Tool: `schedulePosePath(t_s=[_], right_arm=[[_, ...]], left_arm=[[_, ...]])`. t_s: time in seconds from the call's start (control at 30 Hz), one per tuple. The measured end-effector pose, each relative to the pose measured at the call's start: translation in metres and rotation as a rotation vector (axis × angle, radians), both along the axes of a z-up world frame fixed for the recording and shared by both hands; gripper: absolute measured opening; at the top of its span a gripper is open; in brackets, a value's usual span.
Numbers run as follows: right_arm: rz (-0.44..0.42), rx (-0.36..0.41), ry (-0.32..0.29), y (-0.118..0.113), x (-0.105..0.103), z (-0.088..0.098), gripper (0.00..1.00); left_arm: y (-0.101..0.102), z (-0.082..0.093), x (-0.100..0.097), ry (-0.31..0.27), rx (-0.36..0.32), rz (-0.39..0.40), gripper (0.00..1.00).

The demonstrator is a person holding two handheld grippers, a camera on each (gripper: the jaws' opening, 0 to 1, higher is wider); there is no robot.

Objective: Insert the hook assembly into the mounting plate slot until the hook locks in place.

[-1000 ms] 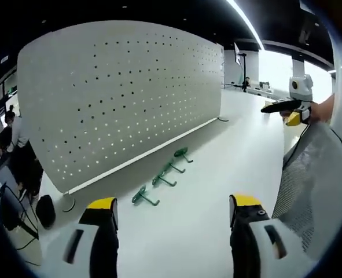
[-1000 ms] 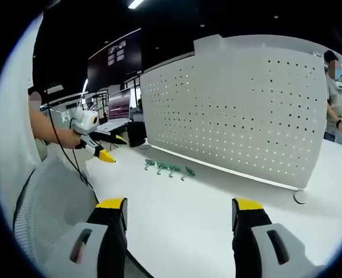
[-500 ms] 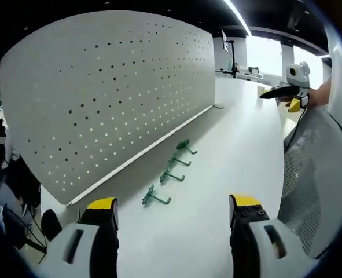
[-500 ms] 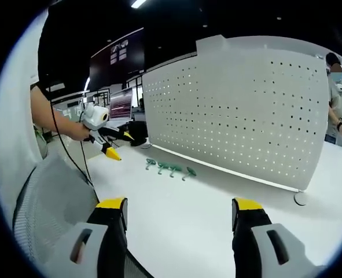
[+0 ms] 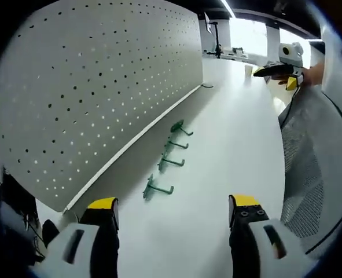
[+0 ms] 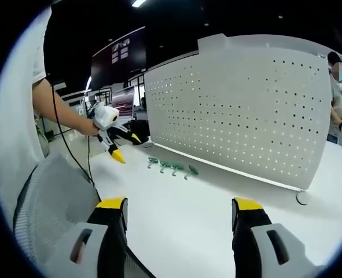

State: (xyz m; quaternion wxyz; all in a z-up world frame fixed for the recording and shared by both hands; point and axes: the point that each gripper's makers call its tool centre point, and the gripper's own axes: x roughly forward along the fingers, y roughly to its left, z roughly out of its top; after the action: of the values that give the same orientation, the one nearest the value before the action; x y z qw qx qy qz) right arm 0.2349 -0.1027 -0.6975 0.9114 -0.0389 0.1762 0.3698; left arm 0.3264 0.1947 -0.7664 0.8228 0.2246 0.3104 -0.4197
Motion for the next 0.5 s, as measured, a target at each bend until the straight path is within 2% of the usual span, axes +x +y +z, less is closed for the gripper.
schedulePosePath(t_s=[0.37,0.5], right_arm=[[-0.003,0.001,0.018,0.000,0.000,-0.003,0.71],[-0.012,0.003,0.024,-0.002,0.001,-0.004,0.70]], left_arm=[[0.007,-0.008,0.015,0.034,0.061,-0.051,0.80],[0.003,-0.007,0.018,0.039,0.075,-0.081,0.72]])
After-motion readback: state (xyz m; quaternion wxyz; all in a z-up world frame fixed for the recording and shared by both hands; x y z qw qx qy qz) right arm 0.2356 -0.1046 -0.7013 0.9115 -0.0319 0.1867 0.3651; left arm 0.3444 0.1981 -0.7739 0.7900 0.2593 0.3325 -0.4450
